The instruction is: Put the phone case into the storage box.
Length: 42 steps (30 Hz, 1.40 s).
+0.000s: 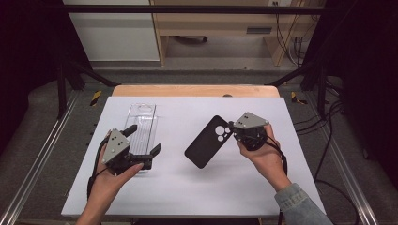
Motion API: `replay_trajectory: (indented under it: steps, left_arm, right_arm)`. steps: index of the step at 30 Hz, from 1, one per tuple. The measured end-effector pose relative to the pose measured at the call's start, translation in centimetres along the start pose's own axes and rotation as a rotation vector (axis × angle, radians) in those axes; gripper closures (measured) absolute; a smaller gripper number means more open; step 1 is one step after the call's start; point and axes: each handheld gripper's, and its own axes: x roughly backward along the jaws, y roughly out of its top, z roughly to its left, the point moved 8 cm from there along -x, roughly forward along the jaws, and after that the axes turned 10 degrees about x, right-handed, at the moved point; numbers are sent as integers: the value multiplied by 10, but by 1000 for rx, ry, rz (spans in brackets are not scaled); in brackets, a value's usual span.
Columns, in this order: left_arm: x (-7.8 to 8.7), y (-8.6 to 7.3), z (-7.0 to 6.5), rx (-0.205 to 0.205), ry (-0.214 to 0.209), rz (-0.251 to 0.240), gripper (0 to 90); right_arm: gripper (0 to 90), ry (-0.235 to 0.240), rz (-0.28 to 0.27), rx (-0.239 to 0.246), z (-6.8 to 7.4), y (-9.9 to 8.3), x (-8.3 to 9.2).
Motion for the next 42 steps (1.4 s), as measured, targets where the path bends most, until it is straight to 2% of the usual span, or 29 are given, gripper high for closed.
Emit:
replay_trajectory:
  steps: [16,18,24,32,42]
  left_arm:
    - [-34,8,-27,-52,-60,32,25]
    - [-39,7,-31,-44,-72,50,25]
    - [-49,7,-36,-37,-87,73,26]
    - [-61,5,-41,-29,-110,93,29]
    - [-71,0,-49,-31,-129,120,36]
  right_arm:
    - [879,-21,13,98,5,12,7]
    - [879,-25,10,109,7,14,7]
    - [879,-21,2,120,11,15,7]
    - [880,-24,-17,109,11,17,8]
    - [880,-28,-35,139,20,24,10]
